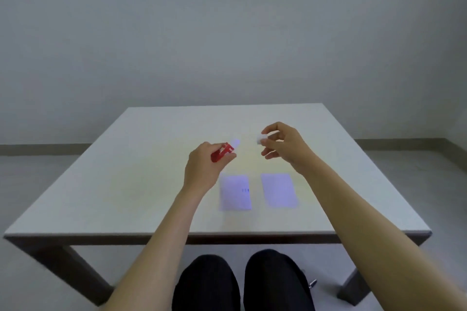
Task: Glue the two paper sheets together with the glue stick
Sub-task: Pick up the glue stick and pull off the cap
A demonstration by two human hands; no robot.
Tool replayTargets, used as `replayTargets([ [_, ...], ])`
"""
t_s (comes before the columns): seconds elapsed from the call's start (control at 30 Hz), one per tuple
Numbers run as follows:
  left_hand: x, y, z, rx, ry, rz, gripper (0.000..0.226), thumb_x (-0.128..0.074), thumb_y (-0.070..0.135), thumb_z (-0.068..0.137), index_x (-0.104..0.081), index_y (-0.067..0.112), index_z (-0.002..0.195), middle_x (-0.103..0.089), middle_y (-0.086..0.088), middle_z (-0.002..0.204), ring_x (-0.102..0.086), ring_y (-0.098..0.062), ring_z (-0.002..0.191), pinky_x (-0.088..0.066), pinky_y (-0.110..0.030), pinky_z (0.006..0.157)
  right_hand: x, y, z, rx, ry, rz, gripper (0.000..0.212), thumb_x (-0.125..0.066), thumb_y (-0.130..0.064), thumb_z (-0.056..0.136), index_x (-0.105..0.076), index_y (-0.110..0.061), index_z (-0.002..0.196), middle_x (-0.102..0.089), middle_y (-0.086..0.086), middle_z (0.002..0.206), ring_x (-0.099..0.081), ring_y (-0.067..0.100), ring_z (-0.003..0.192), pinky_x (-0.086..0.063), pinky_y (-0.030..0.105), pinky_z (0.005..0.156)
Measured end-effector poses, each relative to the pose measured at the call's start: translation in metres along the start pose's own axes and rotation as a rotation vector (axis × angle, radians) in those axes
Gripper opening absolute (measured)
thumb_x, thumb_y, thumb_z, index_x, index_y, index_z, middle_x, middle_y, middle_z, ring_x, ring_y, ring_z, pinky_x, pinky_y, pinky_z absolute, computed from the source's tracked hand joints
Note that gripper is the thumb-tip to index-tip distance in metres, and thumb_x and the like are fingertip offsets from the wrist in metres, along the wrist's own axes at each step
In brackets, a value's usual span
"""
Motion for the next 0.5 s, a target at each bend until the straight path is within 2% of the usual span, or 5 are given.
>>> replayTargets([
  [0.07,0.004,-0.020,-0.005,0.156,0.029,-0.178,0.025,-0.062,0.034,0.087,-0.068,0.013,0.075,-0.063,-0.006,0.068,-0.052,-0.018,0.063,-0.038,-0.027,0.063,0.026,0.023,0.017,-0.048,0.171,-0.244,0.017,-0.067,-0.017,0.081,-0.063,-0.007,0.094,-0.069,0.011,0.083,-0.063,0.022,0.058,-0.055,0.035,0.068],
  [0.13,0.008,-0.035,-0.011,0.255,0.059,-0.290,0.021,-0.060,0.031,0.089,-0.067,0.012,0.082,-0.069,0.002,0.071,-0.061,-0.012,0.068,-0.042,-0.021,0.063,0.045,0.043,0.029,-0.105,0.262,-0.524,0.019,-0.064,-0.022,0.079,-0.064,-0.011,0.094,-0.068,0.008,0.090,-0.065,0.027,0.074,-0.052,0.033,0.071],
  [0.23,0.008,-0.056,-0.018,0.344,0.101,-0.414,0.009,-0.065,0.027,0.084,-0.067,0.019,0.082,-0.072,0.004,0.066,-0.066,-0.015,0.080,-0.051,-0.024,0.075,0.052,0.068,0.036,-0.177,0.237,-0.755,0.023,-0.058,-0.021,0.079,-0.064,-0.009,0.098,-0.064,0.011,0.096,-0.062,0.032,0.089,-0.042,0.030,0.068],
  [0.37,-0.001,-0.068,-0.030,0.441,0.155,-0.619,0.006,-0.072,0.015,0.080,-0.068,0.019,0.081,-0.070,-0.007,0.094,-0.070,-0.027,0.090,-0.057,-0.045,0.087,0.047,0.095,0.038,-0.194,0.175,-0.959,0.024,-0.054,-0.019,0.080,-0.065,-0.007,0.098,-0.067,0.015,0.100,-0.063,0.033,0.090,-0.044,0.030,0.068],
  [0.5,-0.008,-0.069,-0.034,0.467,0.222,-0.619,0.010,-0.078,0.025,0.072,-0.068,0.027,0.075,-0.070,0.007,0.085,-0.069,-0.024,0.095,-0.052,-0.034,0.086,0.045,0.105,0.031,-0.172,0.154,-1.074,0.033,-0.051,-0.027,0.087,-0.060,-0.012,0.115,-0.064,0.014,0.115,-0.061,0.033,0.103,-0.045,0.035,0.080],
])
Point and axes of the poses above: each hand's wrist, its own z-axis towards the middle knuckle, its own x-axis out of the back of the hand, y = z × x, the point moved 9 cm from there along z, towards the middle knuckle
